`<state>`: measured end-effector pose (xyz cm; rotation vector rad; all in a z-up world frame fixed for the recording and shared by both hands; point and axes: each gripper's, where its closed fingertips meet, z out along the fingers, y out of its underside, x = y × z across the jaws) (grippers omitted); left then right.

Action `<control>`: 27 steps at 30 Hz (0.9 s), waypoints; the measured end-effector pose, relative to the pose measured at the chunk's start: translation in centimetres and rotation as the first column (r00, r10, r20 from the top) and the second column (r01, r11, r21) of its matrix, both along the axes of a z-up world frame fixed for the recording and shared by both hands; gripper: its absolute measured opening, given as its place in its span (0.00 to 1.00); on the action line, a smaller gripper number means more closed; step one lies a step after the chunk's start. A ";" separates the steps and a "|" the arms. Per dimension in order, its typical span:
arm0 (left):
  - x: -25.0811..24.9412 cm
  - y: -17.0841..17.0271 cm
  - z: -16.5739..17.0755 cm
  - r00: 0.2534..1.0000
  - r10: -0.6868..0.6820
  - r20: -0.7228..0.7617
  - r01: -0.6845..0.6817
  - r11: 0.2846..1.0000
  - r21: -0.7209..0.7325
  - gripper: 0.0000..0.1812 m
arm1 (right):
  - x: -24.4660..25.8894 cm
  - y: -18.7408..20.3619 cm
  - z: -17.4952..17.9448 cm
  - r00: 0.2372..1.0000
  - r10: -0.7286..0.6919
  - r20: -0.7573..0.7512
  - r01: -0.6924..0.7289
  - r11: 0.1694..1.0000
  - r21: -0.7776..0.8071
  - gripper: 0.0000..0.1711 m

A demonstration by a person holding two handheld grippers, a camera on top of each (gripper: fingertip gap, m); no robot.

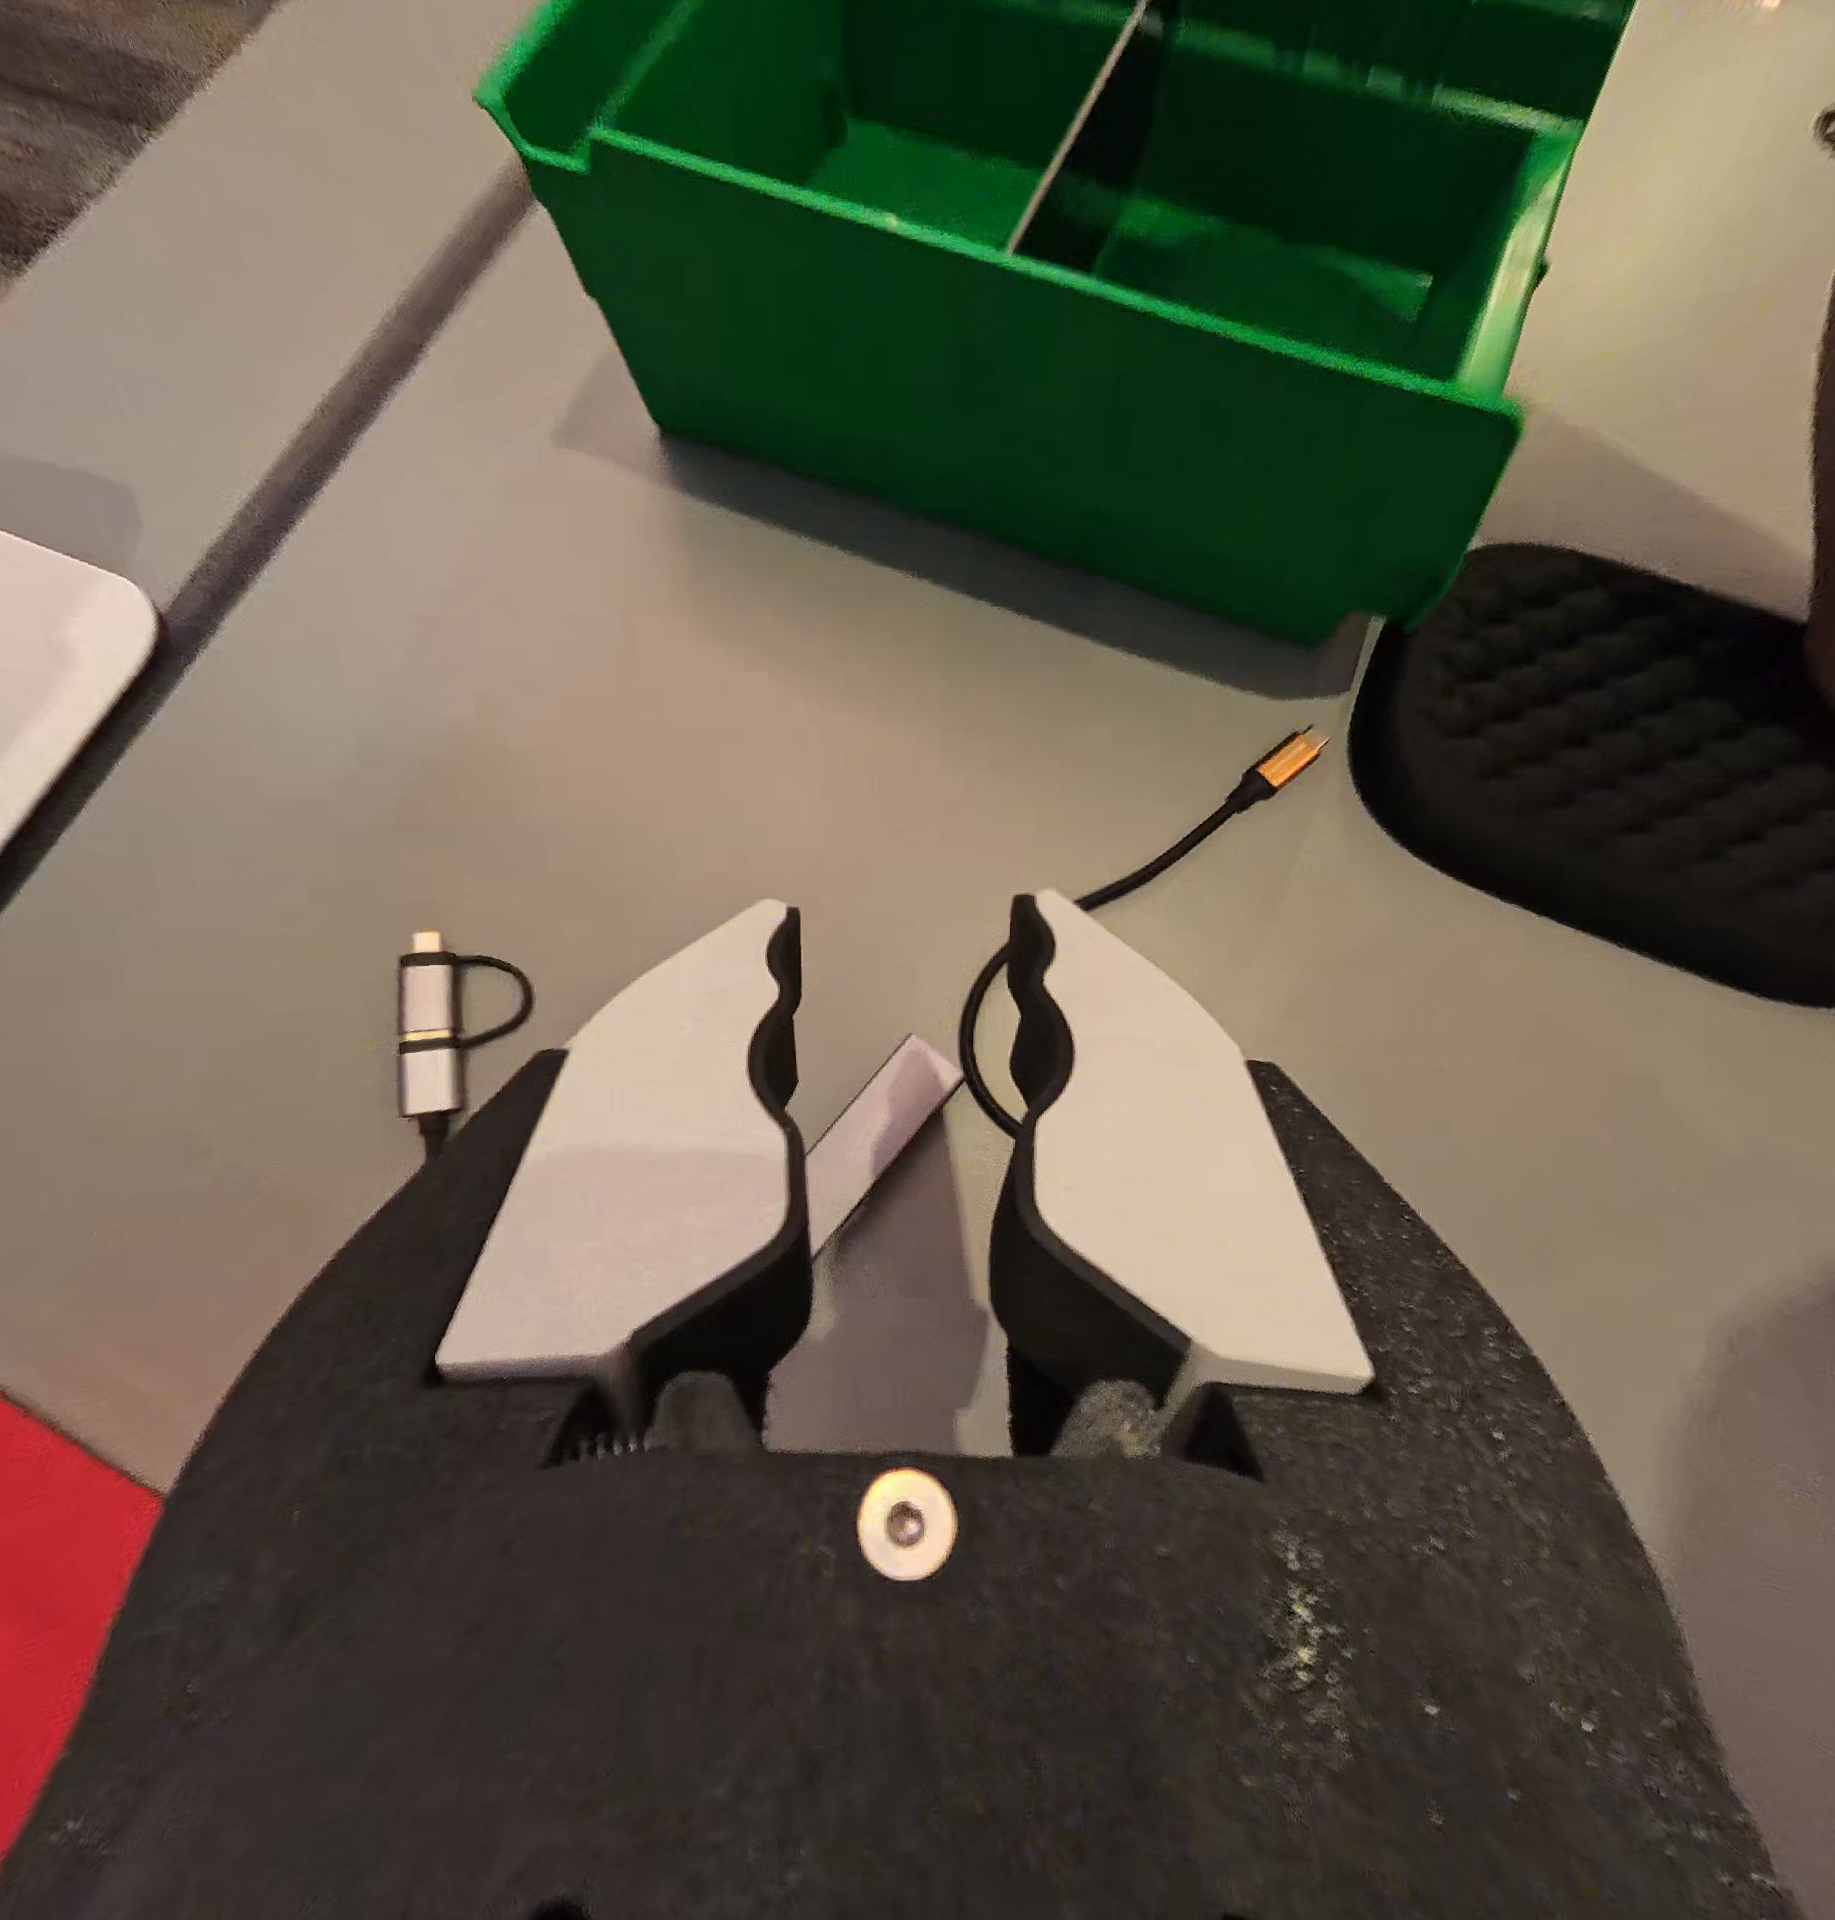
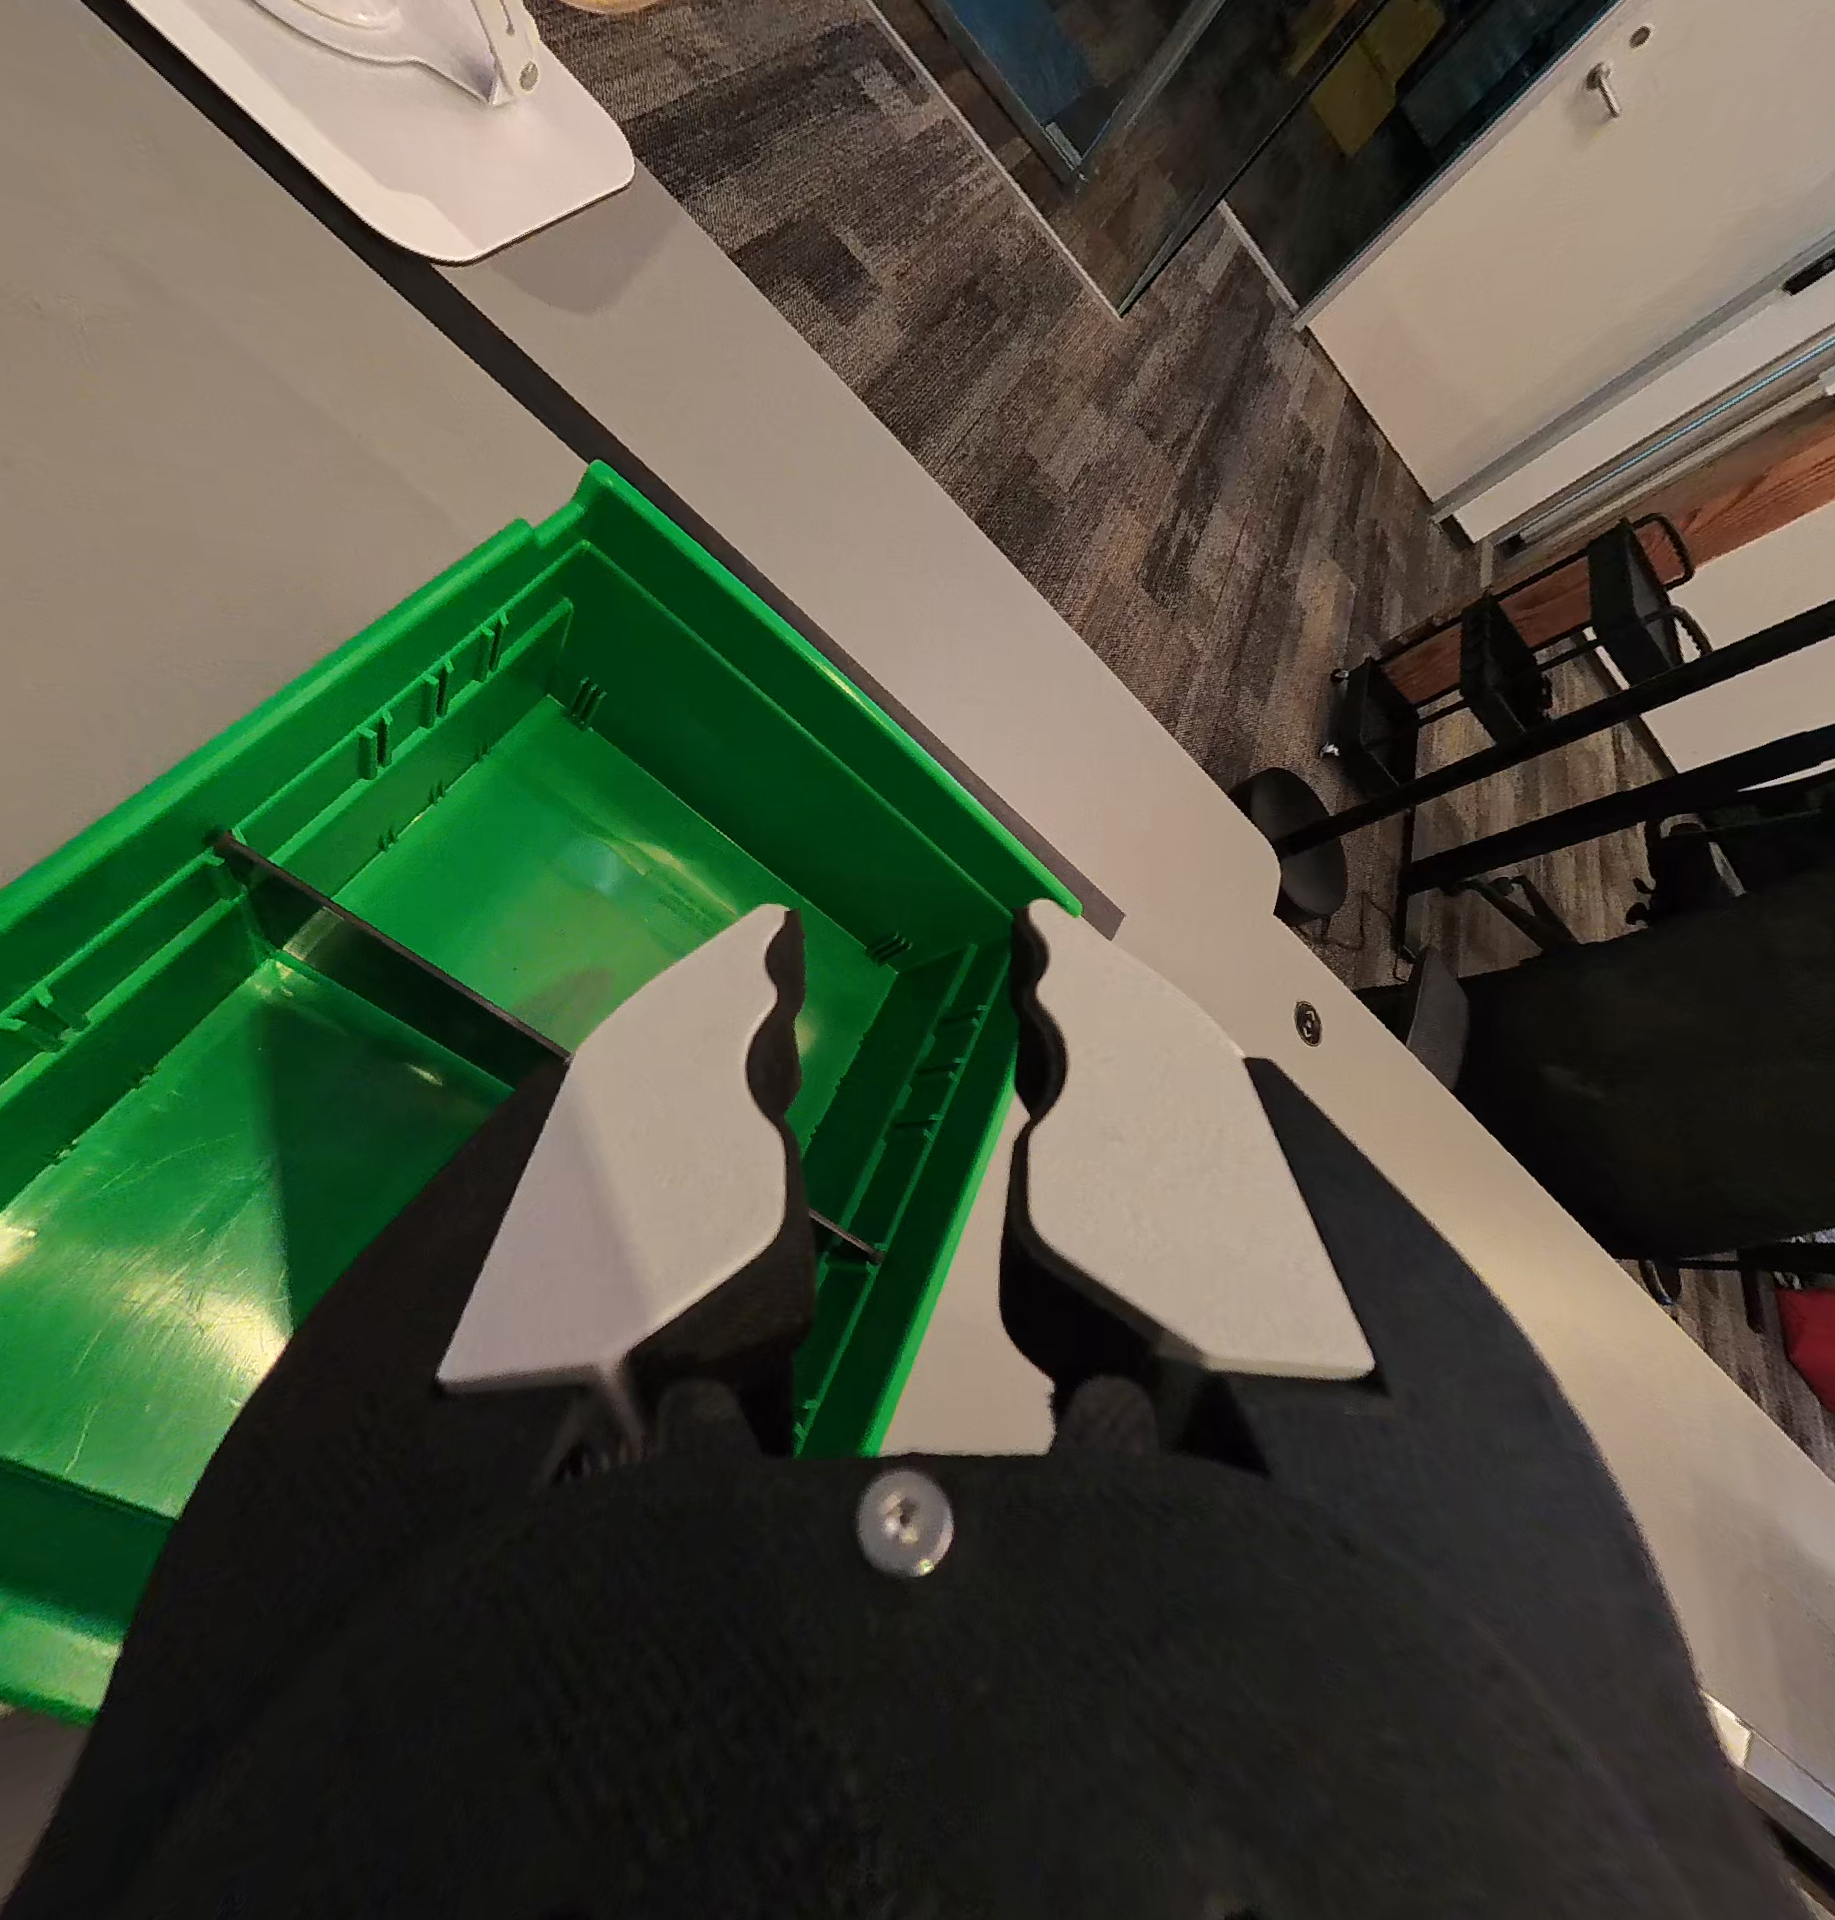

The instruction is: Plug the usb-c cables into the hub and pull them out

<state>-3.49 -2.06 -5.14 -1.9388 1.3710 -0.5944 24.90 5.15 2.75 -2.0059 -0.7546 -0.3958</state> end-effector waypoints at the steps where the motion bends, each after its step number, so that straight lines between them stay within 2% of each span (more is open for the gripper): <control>1: -0.3 0.1 0.5 1.000 0.005 0.015 -0.005 1.000 0.008 0.21 | 0.0 0.0 0.1 1.000 0.000 0.001 0.000 1.000 0.004 0.23; 4: -1.6 0.7 0.5 1.000 0.001 -0.022 0.001 0.998 0.066 0.20 | 0.0 -0.1 0.2 1.000 0.003 0.004 -0.003 1.000 0.010 0.23; 8: -4.6 1.8 -2.2 0.962 0.048 -0.268 -0.008 0.989 0.150 0.19 | -0.3 -0.1 0.2 1.000 0.016 0.023 -0.016 1.000 0.010 0.23; 10: -5.2 2.0 -2.9 0.940 0.070 -0.333 -0.005 0.981 0.193 0.19 | -0.3 -0.1 0.2 0.999 0.017 0.027 -0.017 1.000 0.008 0.23; 13: -5.2 0.8 -4.6 0.916 0.001 -0.401 0.058 0.989 0.137 0.18 | -0.4 0.0 0.0 0.999 0.023 0.034 -0.023 1.000 0.001 0.23; 17: -7.3 0.8 -7.2 0.815 0.000 -0.580 0.090 0.988 0.127 0.16 | -0.8 -0.2 -0.3 0.998 0.047 0.052 -0.046 0.999 -0.008 0.23; 21: -6.4 0.0 -7.5 0.837 -0.047 -0.546 0.110 0.990 0.084 0.16 | -1.0 -0.2 -0.3 0.997 0.055 0.050 -0.055 0.998 -0.007 0.23; 24: -4.0 -1.5 -6.9 0.895 -0.121 -0.429 0.142 0.990 0.018 0.16 | -1.1 -0.3 -0.3 0.996 0.060 0.058 -0.060 0.998 -0.009 0.23; 27: -1.8 -2.5 -7.4 0.917 -0.175 -0.358 0.162 0.985 -0.067 0.16 | -1.1 -0.3 -0.3 0.996 0.062 0.062 -0.062 0.998 -0.009 0.23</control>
